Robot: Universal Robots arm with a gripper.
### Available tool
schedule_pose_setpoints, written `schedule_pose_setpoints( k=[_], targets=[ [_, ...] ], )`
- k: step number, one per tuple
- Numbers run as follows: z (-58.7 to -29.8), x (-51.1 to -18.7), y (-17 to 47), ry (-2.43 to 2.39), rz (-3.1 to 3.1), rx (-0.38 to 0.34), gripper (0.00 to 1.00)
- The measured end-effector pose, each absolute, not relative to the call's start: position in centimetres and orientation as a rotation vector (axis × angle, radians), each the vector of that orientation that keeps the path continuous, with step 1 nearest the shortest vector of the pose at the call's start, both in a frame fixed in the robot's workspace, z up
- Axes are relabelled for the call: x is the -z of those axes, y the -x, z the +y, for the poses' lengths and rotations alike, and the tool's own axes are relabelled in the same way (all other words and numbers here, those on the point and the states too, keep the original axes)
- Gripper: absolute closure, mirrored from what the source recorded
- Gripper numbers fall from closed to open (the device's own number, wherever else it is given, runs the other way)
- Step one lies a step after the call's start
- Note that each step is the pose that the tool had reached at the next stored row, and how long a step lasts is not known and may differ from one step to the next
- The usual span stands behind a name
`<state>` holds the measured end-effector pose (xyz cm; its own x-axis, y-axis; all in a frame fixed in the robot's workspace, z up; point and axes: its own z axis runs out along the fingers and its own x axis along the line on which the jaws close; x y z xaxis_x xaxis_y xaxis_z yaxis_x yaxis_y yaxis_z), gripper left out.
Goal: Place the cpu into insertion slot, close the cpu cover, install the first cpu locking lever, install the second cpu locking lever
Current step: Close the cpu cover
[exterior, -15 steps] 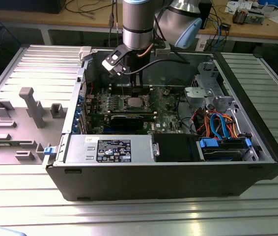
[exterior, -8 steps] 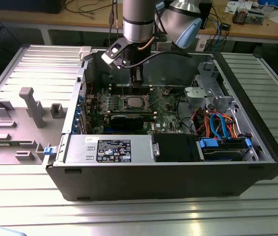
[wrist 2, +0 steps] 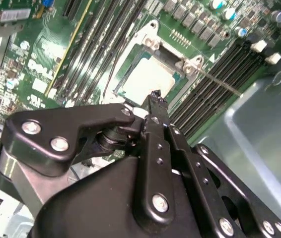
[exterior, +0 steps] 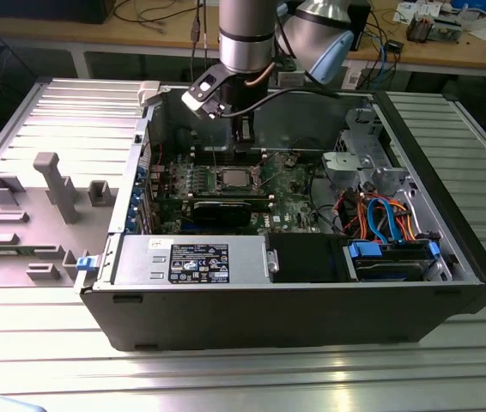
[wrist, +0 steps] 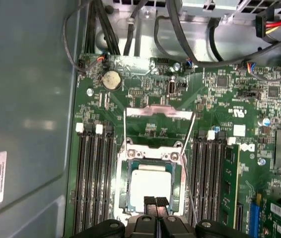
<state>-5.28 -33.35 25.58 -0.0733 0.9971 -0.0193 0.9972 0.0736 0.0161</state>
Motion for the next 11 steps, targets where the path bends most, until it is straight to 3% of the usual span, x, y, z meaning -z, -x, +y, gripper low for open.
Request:
schedule_pose_setpoints(
  k=[11],
  targets=[
    [-33.3,-26.0,2.9,-2.119,2.281,0.007,0.89]
  ],
)
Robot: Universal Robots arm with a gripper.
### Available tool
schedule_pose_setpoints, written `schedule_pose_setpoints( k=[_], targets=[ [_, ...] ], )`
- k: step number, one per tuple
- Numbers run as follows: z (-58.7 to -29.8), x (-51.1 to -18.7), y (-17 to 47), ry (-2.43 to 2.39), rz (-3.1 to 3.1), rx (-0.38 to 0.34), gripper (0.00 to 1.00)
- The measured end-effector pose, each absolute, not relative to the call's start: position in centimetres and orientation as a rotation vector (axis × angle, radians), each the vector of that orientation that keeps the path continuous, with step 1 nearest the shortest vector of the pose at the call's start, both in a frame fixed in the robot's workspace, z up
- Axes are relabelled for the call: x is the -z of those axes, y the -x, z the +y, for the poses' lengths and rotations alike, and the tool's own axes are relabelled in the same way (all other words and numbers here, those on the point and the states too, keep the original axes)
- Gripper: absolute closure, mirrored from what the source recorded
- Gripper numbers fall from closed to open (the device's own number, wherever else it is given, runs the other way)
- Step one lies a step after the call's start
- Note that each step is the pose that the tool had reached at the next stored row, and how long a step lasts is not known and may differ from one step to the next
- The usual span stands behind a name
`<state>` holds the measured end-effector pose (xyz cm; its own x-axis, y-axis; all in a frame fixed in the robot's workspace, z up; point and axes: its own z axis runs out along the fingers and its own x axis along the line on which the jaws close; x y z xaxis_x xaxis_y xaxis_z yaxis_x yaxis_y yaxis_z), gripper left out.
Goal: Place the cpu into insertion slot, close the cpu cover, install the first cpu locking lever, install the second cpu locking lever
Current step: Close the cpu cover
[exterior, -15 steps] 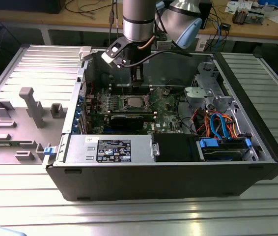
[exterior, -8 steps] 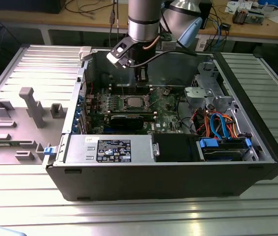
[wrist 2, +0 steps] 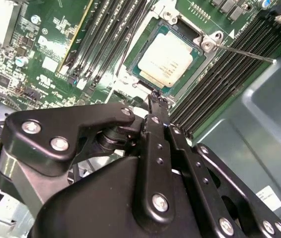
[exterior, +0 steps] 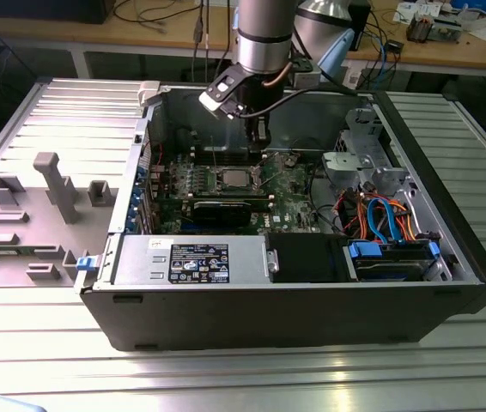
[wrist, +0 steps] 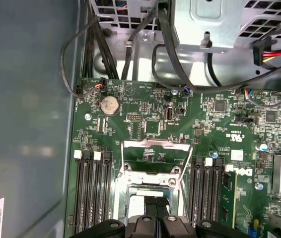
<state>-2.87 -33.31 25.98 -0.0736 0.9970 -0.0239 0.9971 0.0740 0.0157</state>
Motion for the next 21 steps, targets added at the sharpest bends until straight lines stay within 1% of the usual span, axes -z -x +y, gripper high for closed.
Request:
schedule_pose_setpoints(
  k=[7,10,21],
  targets=[
    [-33.3,-26.2,2.8,-2.137,2.255,0.019,0.89],
    [-33.2,-26.8,2.6,-2.137,2.255,0.020,0.89],
    [-32.8,-26.3,-1.1,-2.136,2.255,0.020,0.89]
  ],
)
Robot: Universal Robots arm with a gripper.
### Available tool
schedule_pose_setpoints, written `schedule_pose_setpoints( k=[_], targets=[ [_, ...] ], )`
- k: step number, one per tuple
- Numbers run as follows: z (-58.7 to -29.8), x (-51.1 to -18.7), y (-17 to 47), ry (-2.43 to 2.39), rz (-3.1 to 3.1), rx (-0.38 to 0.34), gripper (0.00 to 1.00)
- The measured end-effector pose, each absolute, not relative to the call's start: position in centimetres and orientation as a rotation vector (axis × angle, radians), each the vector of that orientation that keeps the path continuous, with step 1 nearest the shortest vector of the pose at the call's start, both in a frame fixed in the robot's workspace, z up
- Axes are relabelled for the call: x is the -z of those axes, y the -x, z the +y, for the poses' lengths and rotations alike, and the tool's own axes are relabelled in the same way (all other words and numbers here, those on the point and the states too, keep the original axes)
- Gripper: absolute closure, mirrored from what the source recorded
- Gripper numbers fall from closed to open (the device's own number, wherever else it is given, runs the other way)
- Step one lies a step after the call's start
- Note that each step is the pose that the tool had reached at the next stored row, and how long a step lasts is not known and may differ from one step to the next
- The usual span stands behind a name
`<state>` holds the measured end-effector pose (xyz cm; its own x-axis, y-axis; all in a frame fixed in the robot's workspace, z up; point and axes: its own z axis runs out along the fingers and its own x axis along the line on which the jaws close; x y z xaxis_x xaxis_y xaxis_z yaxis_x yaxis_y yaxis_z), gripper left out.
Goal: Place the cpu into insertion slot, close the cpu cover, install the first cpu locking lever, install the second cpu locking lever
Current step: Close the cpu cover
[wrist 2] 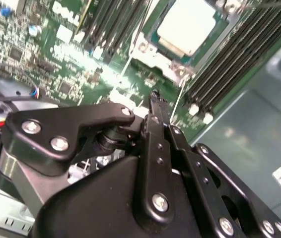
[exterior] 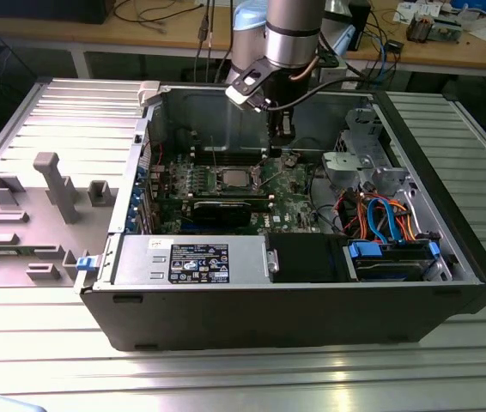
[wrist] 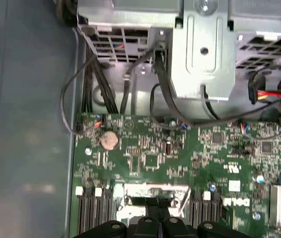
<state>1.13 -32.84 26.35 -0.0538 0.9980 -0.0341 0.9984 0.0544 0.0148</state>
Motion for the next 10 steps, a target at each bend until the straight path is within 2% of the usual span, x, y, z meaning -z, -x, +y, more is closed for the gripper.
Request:
schedule_pose_setpoints(
  k=[10],
  targets=[
    [-32.4,-26.0,-3.7,-2.136,2.255,0.022,0.89]
  ],
)
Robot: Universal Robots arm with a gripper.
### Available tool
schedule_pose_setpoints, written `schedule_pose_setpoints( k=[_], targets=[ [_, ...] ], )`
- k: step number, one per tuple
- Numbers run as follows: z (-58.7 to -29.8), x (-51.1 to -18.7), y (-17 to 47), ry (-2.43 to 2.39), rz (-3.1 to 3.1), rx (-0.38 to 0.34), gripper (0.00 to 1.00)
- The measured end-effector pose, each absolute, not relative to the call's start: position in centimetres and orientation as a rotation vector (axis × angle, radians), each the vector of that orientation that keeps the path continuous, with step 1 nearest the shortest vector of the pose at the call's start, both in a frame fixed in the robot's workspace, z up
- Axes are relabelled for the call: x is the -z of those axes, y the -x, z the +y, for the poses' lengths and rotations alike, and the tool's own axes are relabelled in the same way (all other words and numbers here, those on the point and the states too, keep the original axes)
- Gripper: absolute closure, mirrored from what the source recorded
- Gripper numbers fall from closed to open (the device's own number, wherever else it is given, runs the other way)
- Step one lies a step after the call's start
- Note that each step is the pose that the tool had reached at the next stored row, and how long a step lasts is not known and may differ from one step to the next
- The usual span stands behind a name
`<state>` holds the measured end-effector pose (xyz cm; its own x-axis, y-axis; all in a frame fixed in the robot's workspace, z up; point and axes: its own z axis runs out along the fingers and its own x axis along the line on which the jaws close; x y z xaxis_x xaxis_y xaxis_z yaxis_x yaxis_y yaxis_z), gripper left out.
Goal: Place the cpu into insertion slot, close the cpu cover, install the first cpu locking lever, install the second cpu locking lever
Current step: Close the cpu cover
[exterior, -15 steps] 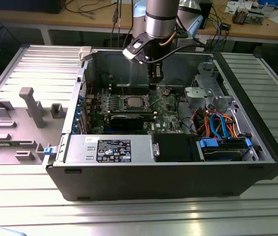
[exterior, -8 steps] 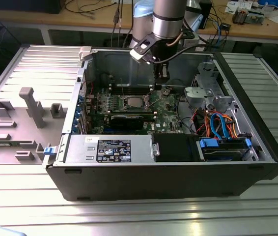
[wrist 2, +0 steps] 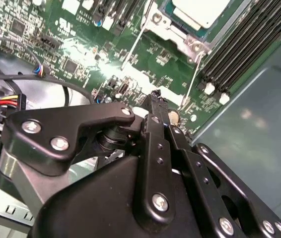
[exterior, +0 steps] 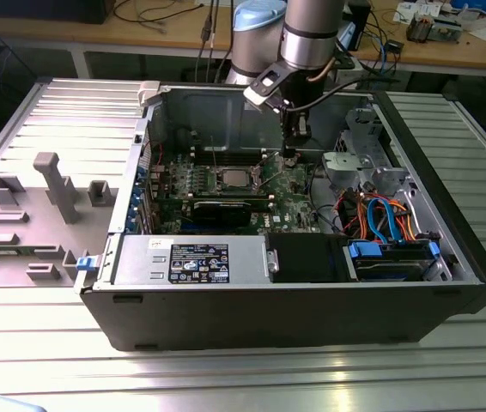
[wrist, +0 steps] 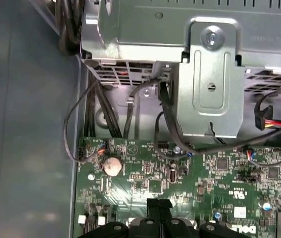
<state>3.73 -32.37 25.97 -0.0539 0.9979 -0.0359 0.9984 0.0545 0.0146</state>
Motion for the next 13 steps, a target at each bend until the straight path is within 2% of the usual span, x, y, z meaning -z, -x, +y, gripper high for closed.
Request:
schedule_pose_setpoints(
  k=[13],
  targets=[
    [-32.0,-24.8,-4.5,-2.134,2.261,0.027,0.89]
  ],
)
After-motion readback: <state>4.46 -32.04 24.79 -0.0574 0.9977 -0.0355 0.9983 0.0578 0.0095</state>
